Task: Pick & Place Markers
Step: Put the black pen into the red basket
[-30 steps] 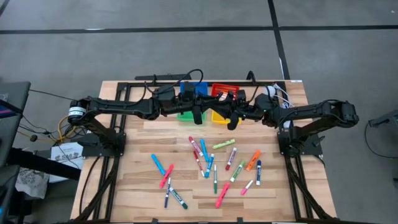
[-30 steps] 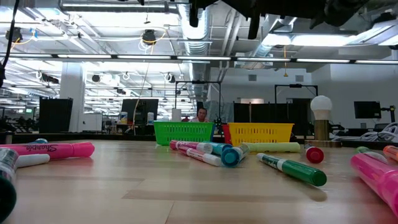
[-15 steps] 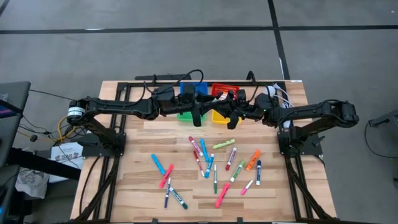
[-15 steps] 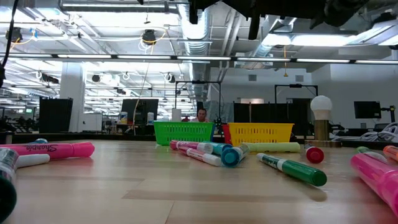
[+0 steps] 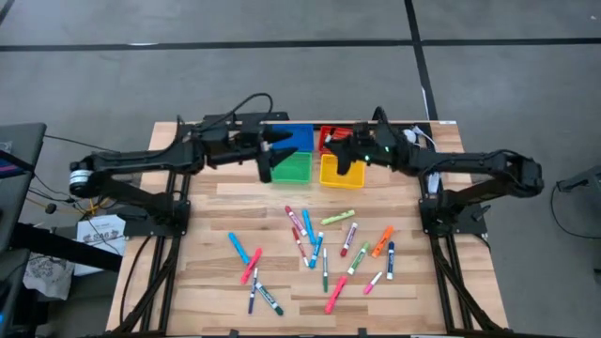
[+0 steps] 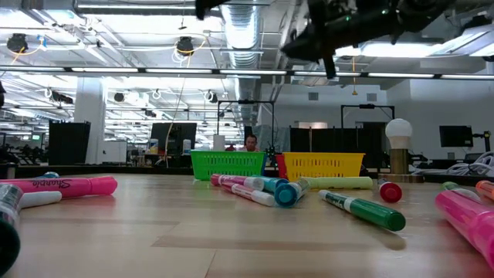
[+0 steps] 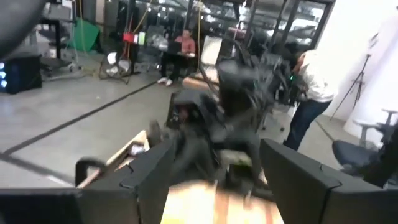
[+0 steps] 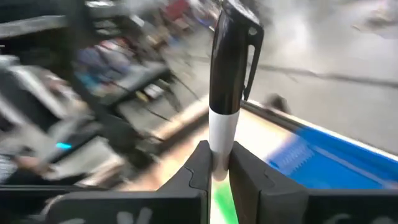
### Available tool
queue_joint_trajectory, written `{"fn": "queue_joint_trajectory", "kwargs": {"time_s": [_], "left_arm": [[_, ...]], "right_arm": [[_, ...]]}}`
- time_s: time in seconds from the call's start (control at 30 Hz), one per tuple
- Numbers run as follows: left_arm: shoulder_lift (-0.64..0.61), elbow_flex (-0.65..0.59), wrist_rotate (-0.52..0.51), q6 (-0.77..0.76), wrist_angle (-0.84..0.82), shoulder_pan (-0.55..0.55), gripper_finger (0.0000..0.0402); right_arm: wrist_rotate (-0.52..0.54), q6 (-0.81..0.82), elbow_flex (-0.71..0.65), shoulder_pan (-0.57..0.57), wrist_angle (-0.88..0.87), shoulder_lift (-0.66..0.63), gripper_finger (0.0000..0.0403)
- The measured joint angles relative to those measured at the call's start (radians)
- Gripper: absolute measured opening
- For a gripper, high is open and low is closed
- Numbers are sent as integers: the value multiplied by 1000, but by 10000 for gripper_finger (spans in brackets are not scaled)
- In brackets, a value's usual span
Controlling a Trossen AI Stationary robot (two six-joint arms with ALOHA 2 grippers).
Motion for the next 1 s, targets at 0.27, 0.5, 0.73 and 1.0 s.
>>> {"fn": "queue_joint_trajectory", "kwargs": {"time_s": [0.27,0.5,0.73,1.0], "left_arm": [[-180,-269,-47,-80,7,3,235],[-274,-456,-47,-160,125,3,236],[-309,-549,-47,-181,176,2,235],[-312,-598,-44,-176,181,1,236]], "right_arm": [[-1,-131,242,-189,-503,76,32],[-16,-301,462,-299,-756,258,24],[-30,-441,641,-328,-980,486,37],[-2,-562,747,-324,-1171,662,33]]}}
